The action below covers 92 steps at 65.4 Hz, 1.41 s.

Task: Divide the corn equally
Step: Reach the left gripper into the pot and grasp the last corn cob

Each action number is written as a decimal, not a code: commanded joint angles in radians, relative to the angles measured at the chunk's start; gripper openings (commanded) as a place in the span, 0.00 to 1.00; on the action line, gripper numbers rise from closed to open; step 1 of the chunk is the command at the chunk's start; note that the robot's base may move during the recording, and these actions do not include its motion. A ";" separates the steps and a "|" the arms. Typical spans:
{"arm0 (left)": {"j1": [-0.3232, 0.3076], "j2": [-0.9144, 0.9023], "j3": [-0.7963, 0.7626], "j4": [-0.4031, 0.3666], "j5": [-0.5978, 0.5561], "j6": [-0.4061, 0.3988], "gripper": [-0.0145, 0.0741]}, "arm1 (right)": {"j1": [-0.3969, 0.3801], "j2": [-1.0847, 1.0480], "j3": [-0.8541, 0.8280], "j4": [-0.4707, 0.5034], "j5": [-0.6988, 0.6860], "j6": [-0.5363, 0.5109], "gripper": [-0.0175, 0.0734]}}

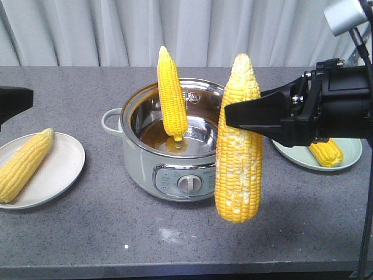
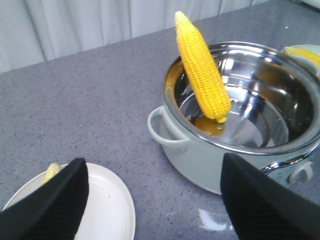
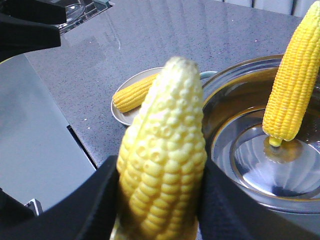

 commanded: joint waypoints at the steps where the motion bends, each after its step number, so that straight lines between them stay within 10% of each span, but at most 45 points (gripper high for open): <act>1: -0.002 0.014 -0.027 -0.143 -0.082 0.121 0.77 | -0.001 -0.022 -0.025 0.062 -0.024 -0.010 0.42; 24: -0.002 0.157 -0.028 -0.559 -0.079 0.522 0.77 | -0.001 -0.022 -0.025 0.062 -0.024 -0.010 0.42; 44: -0.100 0.306 -0.176 -0.471 -0.067 0.530 0.77 | -0.001 -0.022 -0.025 0.062 -0.023 -0.010 0.42; 58: -0.232 0.443 -0.327 -0.132 -0.071 0.254 0.77 | -0.001 -0.022 -0.025 0.062 -0.023 -0.010 0.42; 73: -0.372 0.596 -0.504 0.307 -0.013 -0.208 0.77 | -0.001 -0.022 -0.025 0.062 -0.023 -0.010 0.42; 82: -0.401 0.700 -0.619 0.434 0.079 -0.433 0.77 | -0.001 -0.022 -0.025 0.062 -0.023 -0.010 0.42; 92: -0.402 0.801 -0.727 0.466 0.152 -0.493 0.77 | -0.001 -0.022 -0.025 0.062 -0.023 -0.010 0.42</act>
